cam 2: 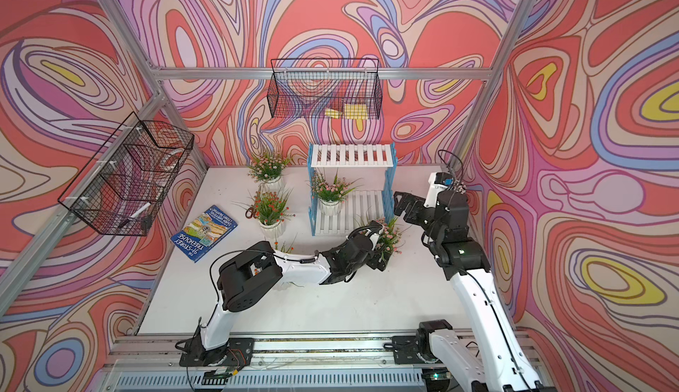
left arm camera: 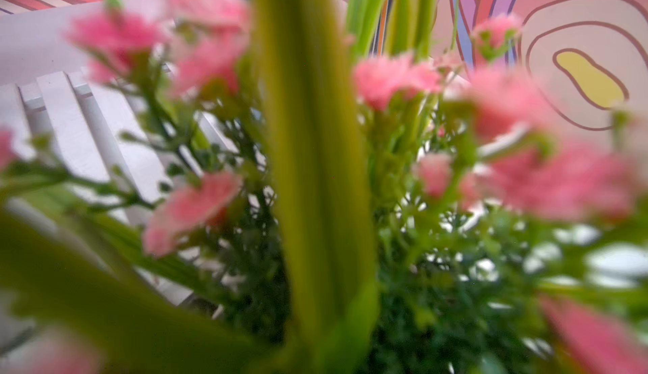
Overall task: Place the baby's breath potted plants on the rack by color
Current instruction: Pick up the baby's breath potted plant from the center of the board.
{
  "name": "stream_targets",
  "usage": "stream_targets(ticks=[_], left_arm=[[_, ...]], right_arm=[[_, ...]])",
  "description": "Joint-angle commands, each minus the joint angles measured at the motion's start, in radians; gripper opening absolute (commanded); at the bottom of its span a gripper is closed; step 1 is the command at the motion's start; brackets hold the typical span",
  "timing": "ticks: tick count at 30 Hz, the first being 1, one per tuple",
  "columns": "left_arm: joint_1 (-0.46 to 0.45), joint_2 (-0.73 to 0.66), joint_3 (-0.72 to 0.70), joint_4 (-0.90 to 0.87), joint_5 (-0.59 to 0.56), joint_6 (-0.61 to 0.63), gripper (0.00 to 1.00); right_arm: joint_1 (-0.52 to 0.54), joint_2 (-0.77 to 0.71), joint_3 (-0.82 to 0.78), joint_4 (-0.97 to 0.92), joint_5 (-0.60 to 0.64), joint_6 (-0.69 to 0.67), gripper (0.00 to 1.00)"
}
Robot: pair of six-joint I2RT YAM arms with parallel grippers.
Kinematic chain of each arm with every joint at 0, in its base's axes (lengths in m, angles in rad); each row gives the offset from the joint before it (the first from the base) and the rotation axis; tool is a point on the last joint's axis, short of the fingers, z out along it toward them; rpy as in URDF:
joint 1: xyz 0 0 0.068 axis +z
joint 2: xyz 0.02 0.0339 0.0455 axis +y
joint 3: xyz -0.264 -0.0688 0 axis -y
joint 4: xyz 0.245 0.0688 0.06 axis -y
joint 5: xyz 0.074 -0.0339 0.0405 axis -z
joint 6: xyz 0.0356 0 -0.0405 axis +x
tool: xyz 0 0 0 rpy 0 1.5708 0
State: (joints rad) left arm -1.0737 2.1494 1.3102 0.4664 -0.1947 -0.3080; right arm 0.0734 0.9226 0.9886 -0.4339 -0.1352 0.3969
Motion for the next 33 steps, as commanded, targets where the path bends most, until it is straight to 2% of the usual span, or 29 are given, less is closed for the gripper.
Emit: stream_targets(ticks=[1, 5, 13, 17, 26, 33], left_arm=[[0.012, 0.040, 0.046, 0.001, 0.003, 0.013, 1.00], [0.021, 0.058, 0.067, -0.013, 0.011, 0.013, 0.99], [0.024, 0.043, 0.043, -0.020, 0.024, 0.014, 0.88], [0.024, 0.031, 0.005, 0.005, 0.025, 0.004, 0.78], [0.018, -0.059, -0.084, 0.045, 0.010, 0.014, 0.78], [0.007, -0.162, -0.139, 0.007, -0.029, 0.033, 0.77]], right_arm=[[-0.003, -0.010, -0.008, 0.014, -0.020, -0.013, 0.98], [-0.003, -0.014, -0.010, 0.011, -0.026, -0.015, 0.98], [-0.003, -0.014, -0.012, 0.006, -0.030, -0.017, 0.98], [-0.004, -0.018, -0.021, 0.003, -0.026, -0.019, 0.98], [-0.003, -0.031, -0.018, -0.002, 0.001, -0.032, 0.98], [-0.004, -0.045, -0.025, 0.007, 0.022, -0.032, 0.98]])
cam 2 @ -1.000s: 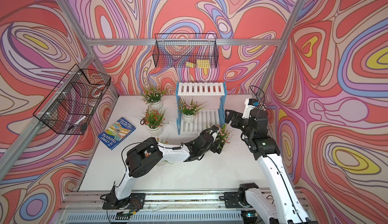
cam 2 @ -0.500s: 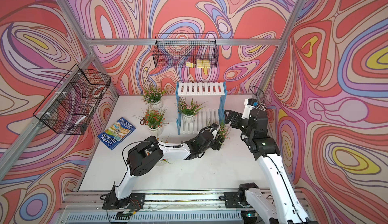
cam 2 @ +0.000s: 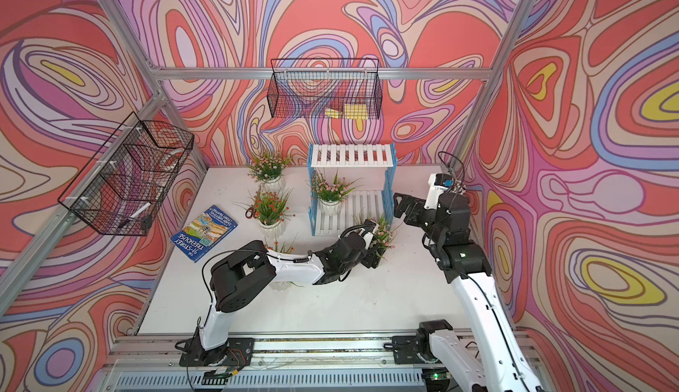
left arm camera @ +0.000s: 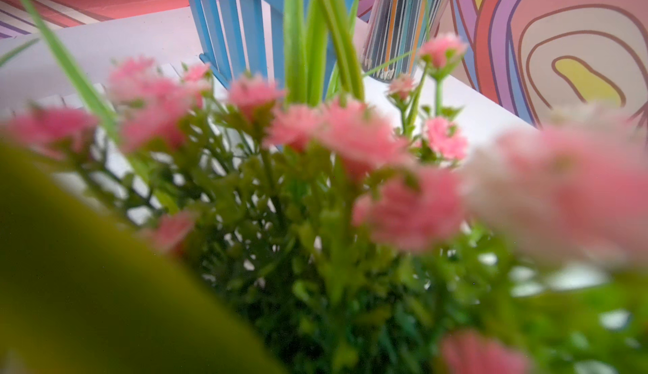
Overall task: Place the baby's breath potted plants on the rack by color
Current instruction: Pick up the baby's breath potted plant from the center of the board, then place the baby's breath potted plant on the rack.
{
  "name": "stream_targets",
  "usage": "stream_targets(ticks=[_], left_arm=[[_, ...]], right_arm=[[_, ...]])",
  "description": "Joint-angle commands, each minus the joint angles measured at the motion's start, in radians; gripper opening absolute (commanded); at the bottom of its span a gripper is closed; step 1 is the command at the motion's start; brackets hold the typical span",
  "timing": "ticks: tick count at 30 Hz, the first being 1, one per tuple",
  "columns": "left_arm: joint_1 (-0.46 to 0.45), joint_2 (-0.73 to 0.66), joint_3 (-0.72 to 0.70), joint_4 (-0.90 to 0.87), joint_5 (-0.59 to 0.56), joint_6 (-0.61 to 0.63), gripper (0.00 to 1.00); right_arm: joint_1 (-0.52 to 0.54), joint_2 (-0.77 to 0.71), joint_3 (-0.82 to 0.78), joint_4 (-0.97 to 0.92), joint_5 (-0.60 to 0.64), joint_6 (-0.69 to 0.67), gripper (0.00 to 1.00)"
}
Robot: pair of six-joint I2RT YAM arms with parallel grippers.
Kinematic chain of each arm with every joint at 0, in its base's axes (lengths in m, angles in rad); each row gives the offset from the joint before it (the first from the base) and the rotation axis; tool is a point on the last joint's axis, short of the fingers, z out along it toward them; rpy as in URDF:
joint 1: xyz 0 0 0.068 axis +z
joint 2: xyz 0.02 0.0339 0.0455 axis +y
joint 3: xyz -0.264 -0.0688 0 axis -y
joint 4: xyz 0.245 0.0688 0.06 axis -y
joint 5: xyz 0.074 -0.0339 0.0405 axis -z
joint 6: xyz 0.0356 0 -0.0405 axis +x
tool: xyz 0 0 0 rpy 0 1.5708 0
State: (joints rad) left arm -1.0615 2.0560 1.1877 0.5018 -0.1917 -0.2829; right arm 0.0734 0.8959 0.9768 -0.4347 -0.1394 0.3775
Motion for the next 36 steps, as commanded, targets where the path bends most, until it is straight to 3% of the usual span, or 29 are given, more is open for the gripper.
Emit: stream_targets(ticks=[1, 8, 15, 28, 36], left_arm=[[-0.006, -0.086, -0.028, -0.036, -0.039, 0.010, 0.77], [-0.006, -0.191, -0.036, -0.112, -0.076, 0.027, 0.81], [0.001, -0.225, 0.044, -0.179, -0.122, 0.086, 0.82], [0.122, -0.020, 0.325, -0.175, -0.136, 0.134, 0.82], [0.172, 0.089, 0.414, -0.145, -0.143, 0.123, 0.82]], right_arm=[[-0.003, -0.021, -0.011, 0.007, 0.034, -0.012, 0.98], [-0.003, -0.048, 0.030, -0.027, 0.106, -0.026, 0.98], [-0.003, -0.033, 0.054, -0.036, 0.192, -0.013, 0.98], [-0.003, -0.052, -0.001, -0.019, 0.221, -0.019, 0.98], [-0.003, -0.040, -0.024, 0.010, 0.202, -0.017, 0.98]])
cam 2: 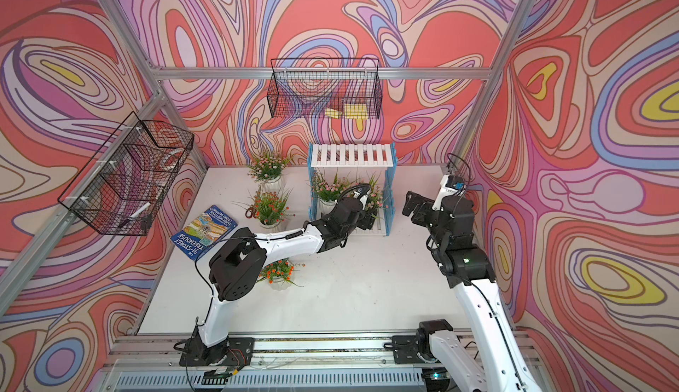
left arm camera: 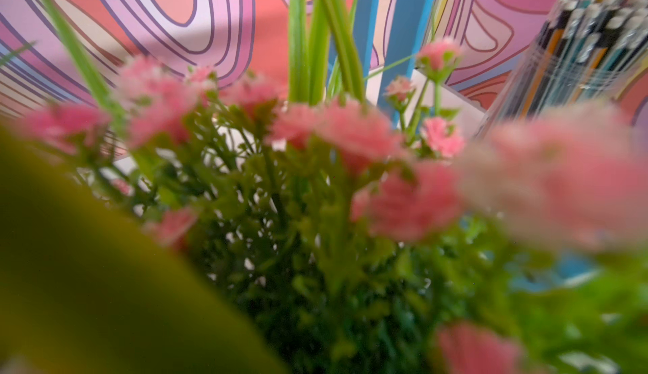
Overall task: Place the baby's breath potted plants on the rack by color
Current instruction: Place the baby's breath potted plant on the rack.
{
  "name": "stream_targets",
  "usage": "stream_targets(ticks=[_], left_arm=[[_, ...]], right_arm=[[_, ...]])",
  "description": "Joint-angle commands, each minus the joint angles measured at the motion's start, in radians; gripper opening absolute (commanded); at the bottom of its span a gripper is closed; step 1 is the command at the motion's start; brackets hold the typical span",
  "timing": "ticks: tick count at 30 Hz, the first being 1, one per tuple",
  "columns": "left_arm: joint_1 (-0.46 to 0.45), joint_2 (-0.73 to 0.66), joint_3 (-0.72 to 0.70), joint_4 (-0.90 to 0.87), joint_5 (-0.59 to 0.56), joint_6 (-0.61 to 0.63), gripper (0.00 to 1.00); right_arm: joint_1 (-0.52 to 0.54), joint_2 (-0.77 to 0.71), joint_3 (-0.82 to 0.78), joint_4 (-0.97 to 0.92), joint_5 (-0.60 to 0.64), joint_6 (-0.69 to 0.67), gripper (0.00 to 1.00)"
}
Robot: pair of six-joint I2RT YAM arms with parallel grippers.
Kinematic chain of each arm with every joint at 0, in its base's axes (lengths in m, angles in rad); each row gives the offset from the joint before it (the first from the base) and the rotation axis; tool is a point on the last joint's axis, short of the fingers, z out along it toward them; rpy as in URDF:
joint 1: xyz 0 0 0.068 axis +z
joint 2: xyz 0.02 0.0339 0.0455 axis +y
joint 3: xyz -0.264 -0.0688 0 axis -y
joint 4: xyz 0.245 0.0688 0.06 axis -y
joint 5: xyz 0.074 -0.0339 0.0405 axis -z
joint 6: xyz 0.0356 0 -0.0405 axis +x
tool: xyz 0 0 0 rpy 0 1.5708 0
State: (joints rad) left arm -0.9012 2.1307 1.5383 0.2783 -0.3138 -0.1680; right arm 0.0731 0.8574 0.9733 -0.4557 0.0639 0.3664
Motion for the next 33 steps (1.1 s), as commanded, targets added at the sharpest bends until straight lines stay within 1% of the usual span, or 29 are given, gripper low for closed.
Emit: stream_targets(ticks=[1, 11, 19, 23, 26, 30, 33], left_arm=[[0.017, 0.026, 0.071, 0.084, -0.024, 0.010, 0.82], [0.031, 0.141, 0.195, 0.132, -0.015, 0.046, 0.82], [0.060, 0.256, 0.303, 0.182, -0.005, 0.039, 0.82], [0.073, 0.320, 0.397, 0.153, -0.004, 0.032, 0.83], [0.085, 0.351, 0.427, 0.157, 0.009, 0.005, 0.84], [0.093, 0.384, 0.478, 0.100, 0.022, -0.022, 0.85], [0.097, 0.393, 0.496, 0.057, 0.044, -0.041, 0.88]], right_arm=[[-0.004, 0.002, -0.022, 0.032, -0.004, -0.007, 0.98], [-0.004, 0.000, -0.073, 0.062, -0.010, -0.014, 0.98], [-0.004, -0.004, -0.117, 0.113, -0.023, -0.015, 0.98], [-0.004, -0.010, -0.136, 0.125, -0.026, -0.018, 0.98], [-0.003, -0.011, -0.137, 0.123, -0.026, -0.023, 0.98], [-0.003, -0.006, -0.144, 0.130, -0.033, -0.023, 0.98], [-0.003, -0.001, -0.152, 0.137, -0.035, -0.021, 0.98]])
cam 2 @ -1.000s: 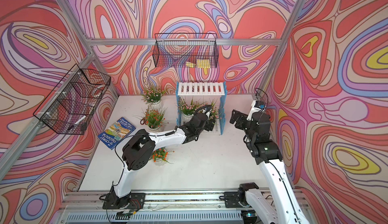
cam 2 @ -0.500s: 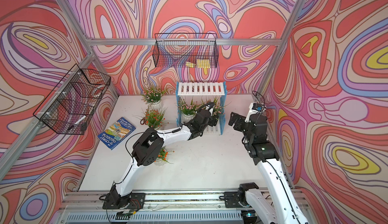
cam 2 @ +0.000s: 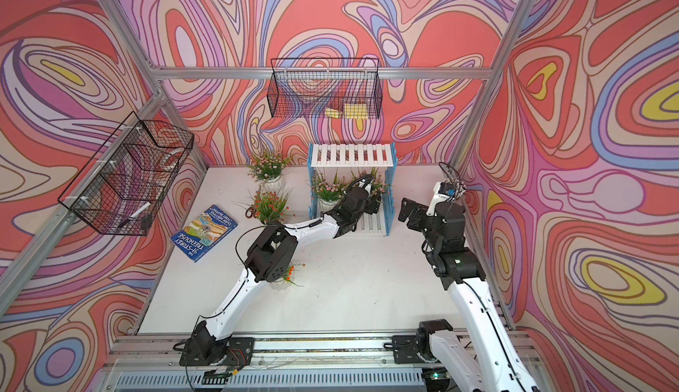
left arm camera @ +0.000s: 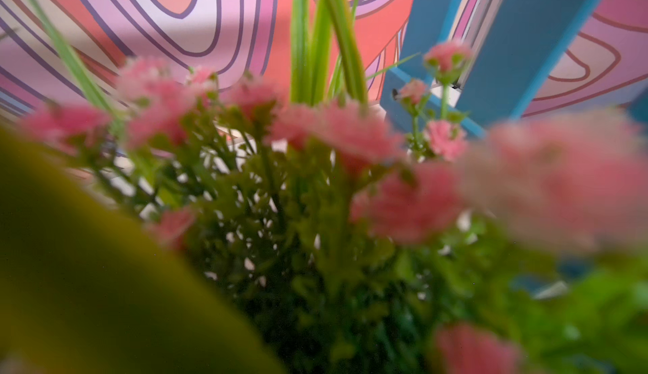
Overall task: Place the baby's breath potted plants on the rack by color
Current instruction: Place the baby's breath potted plant on the rack.
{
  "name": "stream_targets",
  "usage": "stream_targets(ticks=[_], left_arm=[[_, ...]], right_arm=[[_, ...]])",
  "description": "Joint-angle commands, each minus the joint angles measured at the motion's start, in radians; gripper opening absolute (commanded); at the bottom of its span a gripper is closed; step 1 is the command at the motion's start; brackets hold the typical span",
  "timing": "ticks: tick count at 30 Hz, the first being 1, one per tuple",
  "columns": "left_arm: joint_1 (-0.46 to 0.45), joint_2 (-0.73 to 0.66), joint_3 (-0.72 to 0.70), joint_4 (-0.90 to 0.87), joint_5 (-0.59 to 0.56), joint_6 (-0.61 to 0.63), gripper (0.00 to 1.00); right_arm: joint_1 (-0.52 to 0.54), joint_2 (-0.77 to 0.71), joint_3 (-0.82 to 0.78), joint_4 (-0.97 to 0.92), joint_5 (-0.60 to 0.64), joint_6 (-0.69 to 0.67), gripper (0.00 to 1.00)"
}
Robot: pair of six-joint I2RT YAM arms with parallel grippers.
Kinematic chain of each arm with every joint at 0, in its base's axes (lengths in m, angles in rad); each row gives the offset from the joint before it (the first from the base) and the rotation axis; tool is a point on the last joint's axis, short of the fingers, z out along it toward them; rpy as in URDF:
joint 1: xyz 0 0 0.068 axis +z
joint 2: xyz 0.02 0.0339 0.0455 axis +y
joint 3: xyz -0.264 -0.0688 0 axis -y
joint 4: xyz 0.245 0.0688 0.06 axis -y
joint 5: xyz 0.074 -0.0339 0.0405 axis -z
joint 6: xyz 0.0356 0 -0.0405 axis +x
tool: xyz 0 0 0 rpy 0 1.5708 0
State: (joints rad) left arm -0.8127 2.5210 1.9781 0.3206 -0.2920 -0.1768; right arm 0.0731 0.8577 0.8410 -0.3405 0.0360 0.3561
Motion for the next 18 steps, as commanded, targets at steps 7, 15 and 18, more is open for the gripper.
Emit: stream_targets(ticks=[7, 15, 18], left_arm=[[0.009, 0.006, 0.042, -0.014, 0.089, -0.062, 1.00], [0.007, -0.084, -0.116, 0.081, 0.115, -0.070, 1.00], [0.007, -0.138, -0.224, 0.188, 0.124, -0.060, 1.00]], right_arm=[[-0.003, -0.006, -0.019, 0.019, -0.026, -0.012, 0.98], [-0.003, -0.019, -0.014, 0.011, -0.045, -0.011, 0.98], [-0.003, -0.033, -0.026, 0.012, -0.048, -0.008, 0.98]])
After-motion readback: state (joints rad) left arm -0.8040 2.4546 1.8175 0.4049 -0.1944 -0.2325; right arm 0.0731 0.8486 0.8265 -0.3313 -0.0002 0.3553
